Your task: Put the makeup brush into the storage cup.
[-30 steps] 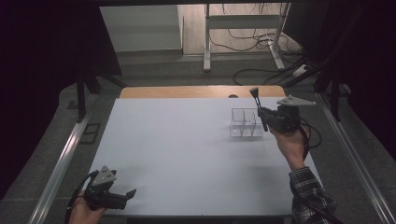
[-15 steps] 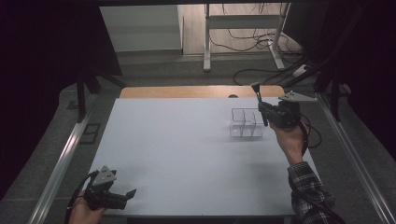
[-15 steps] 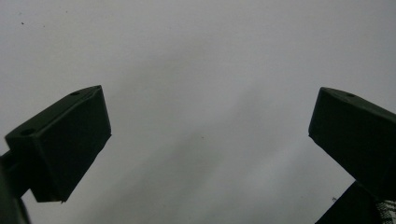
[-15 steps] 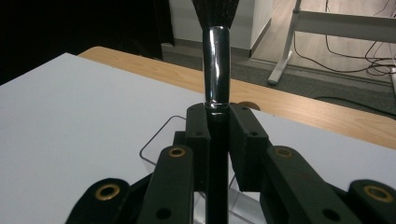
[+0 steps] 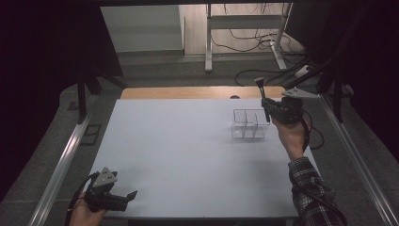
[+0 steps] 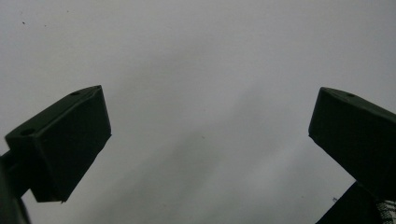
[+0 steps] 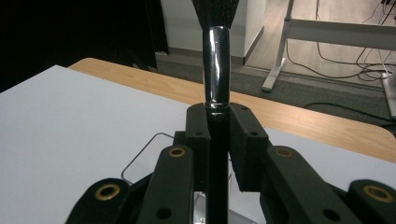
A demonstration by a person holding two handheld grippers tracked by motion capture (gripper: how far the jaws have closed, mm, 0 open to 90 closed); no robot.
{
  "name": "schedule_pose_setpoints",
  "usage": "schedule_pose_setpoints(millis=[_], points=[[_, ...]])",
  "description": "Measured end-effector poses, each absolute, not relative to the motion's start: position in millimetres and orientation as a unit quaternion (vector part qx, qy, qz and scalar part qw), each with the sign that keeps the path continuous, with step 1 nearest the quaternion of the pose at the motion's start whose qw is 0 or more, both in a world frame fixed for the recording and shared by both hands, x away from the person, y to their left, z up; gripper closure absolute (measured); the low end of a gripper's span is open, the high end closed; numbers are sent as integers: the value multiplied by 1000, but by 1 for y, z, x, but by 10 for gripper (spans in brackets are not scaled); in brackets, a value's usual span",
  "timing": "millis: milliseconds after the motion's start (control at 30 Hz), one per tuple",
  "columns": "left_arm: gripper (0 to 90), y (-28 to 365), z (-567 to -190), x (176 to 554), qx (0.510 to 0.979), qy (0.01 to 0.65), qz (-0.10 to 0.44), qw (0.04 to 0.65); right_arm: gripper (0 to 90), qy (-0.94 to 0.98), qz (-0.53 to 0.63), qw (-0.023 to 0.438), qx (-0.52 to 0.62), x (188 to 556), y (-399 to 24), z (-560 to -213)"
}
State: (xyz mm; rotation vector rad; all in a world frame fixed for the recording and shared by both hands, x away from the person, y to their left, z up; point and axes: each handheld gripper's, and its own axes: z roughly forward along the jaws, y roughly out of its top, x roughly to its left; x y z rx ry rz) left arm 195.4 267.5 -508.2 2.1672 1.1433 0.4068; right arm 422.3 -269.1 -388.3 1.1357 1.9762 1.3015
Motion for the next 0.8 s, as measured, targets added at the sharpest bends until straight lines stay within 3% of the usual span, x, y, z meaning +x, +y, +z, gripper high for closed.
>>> schedule_pose_setpoints(millis=[800], points=[[0,268,-508,195,826,435,154,322,783,717,486,276,417,442,-271,-394]])
